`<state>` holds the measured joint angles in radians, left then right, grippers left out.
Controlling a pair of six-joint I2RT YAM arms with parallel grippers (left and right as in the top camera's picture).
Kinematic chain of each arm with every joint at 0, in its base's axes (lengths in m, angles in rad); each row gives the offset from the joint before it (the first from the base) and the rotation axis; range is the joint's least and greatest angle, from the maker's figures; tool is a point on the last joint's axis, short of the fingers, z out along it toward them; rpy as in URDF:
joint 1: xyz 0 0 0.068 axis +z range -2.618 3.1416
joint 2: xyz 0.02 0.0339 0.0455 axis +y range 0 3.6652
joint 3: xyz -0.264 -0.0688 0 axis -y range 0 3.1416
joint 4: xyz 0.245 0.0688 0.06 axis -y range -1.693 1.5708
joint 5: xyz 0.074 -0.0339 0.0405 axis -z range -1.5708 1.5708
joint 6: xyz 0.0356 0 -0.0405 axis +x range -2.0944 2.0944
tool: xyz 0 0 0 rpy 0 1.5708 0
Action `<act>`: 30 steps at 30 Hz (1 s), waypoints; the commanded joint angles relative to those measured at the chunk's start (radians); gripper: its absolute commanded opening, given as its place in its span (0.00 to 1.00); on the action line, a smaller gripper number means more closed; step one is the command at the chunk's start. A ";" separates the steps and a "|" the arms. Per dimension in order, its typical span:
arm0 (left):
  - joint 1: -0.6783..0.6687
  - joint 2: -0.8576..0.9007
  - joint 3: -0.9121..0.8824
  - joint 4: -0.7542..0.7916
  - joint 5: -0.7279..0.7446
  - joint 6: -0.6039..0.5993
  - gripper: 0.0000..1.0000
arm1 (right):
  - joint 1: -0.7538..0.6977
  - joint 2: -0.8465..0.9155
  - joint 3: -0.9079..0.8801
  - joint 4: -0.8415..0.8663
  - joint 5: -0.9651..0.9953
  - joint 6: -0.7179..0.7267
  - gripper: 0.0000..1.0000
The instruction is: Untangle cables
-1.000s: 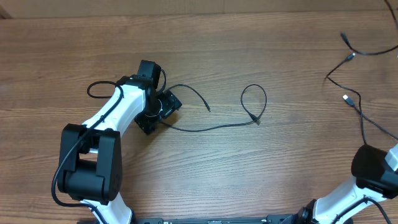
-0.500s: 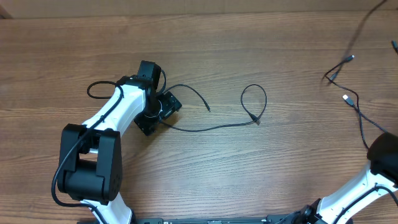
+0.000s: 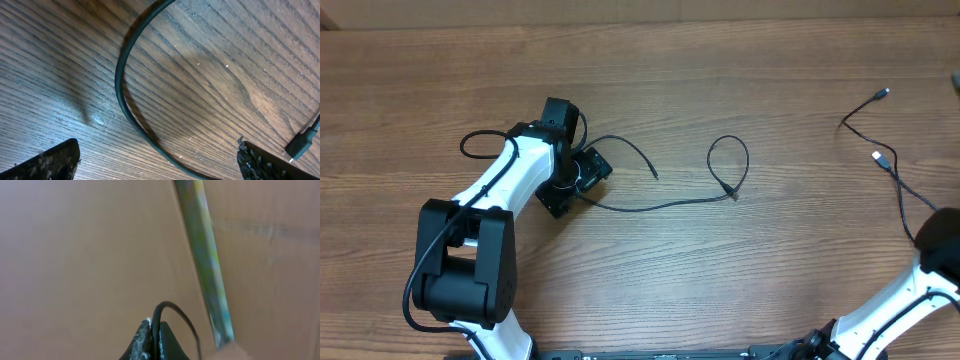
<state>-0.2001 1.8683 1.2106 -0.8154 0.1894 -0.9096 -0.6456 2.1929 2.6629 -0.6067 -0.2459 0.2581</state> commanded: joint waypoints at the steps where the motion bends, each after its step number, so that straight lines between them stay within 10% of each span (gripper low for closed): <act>1: 0.003 0.007 0.003 0.000 -0.013 0.016 0.99 | -0.001 0.083 -0.002 -0.039 0.014 0.004 0.04; 11: 0.003 0.007 0.003 0.000 -0.013 0.031 1.00 | -0.005 0.132 -0.310 -0.045 0.122 0.003 0.08; 12: 0.003 0.007 0.003 0.000 -0.012 0.043 0.99 | -0.007 0.132 -0.337 -0.045 0.129 0.003 0.19; 15: 0.003 0.007 0.003 -0.001 -0.005 0.087 0.99 | -0.015 0.132 -0.370 -0.058 0.129 0.004 1.00; 30: 0.003 0.007 0.003 -0.017 -0.006 0.103 1.00 | -0.018 0.003 -0.357 -0.050 -0.154 -0.001 1.00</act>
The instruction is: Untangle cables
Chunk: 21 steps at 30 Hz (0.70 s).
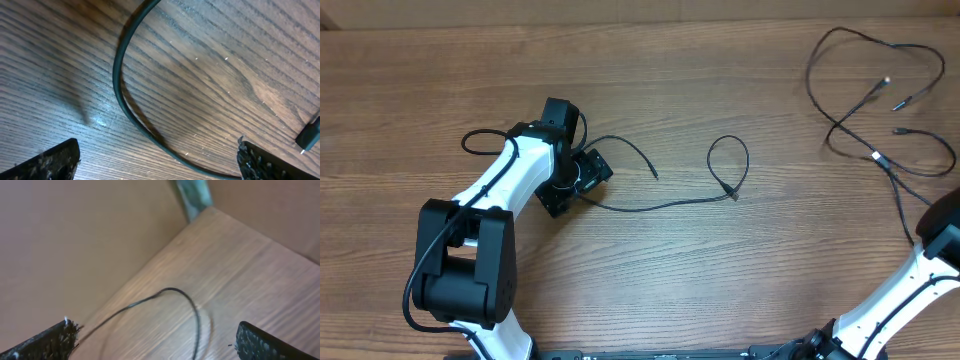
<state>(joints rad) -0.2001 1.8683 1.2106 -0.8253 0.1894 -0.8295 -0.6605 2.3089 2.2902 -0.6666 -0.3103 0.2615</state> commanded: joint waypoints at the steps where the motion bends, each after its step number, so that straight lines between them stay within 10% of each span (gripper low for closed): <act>1: 0.003 0.007 0.003 -0.009 -0.006 0.023 1.00 | -0.002 -0.148 0.015 0.002 -0.134 -0.004 1.00; 21: 0.003 0.007 0.003 -0.021 -0.039 0.106 1.00 | 0.211 -0.298 0.015 -0.790 -0.372 -0.170 1.00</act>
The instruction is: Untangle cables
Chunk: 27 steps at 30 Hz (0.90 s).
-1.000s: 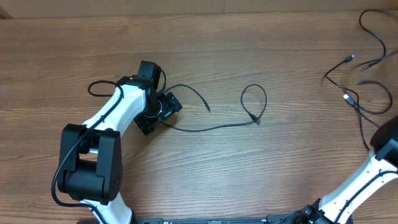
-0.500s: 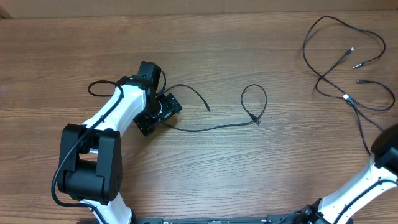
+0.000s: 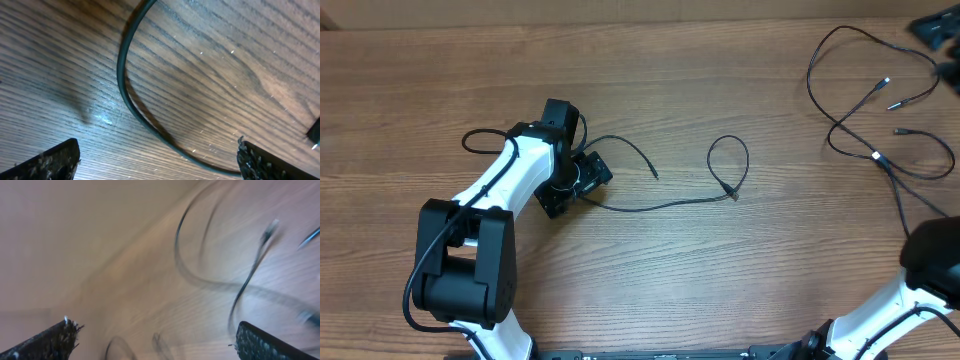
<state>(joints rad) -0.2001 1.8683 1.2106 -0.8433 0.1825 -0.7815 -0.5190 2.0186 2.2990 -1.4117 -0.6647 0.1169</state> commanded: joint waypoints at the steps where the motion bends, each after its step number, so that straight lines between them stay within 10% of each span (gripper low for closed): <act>1: 0.003 0.007 0.003 -0.002 -0.037 0.062 1.00 | 0.101 -0.008 0.006 -0.074 -0.013 -0.026 1.00; 27: 0.003 0.007 0.003 0.010 -0.037 0.071 1.00 | 0.627 -0.008 -0.396 -0.062 0.340 0.389 1.00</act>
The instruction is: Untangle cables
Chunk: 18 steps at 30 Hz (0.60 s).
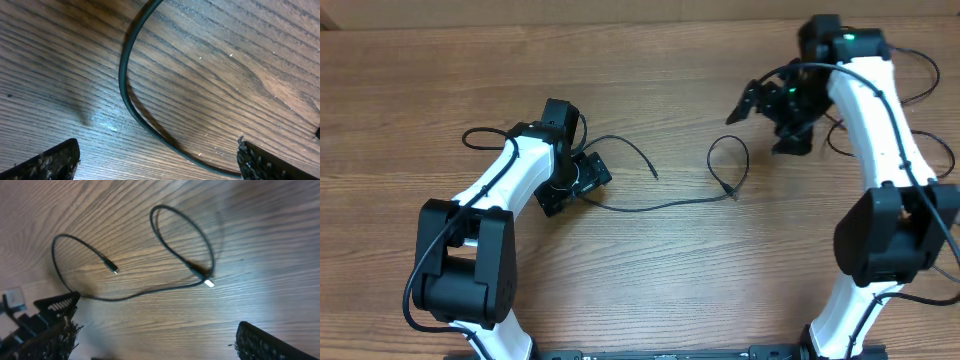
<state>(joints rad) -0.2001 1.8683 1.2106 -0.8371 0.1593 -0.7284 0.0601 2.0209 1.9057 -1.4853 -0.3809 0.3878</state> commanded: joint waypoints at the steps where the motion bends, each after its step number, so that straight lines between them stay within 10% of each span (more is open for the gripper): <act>1: 0.003 0.007 0.003 0.003 -0.013 0.018 0.99 | 0.068 -0.010 -0.004 0.024 0.068 0.161 1.00; 18: 0.003 0.007 0.003 0.003 -0.013 0.018 0.99 | 0.243 -0.011 -0.235 0.210 0.232 0.398 1.00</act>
<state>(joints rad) -0.2001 1.8683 1.2106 -0.8341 0.1593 -0.7284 0.2604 2.0209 1.7153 -1.3144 -0.1879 0.7345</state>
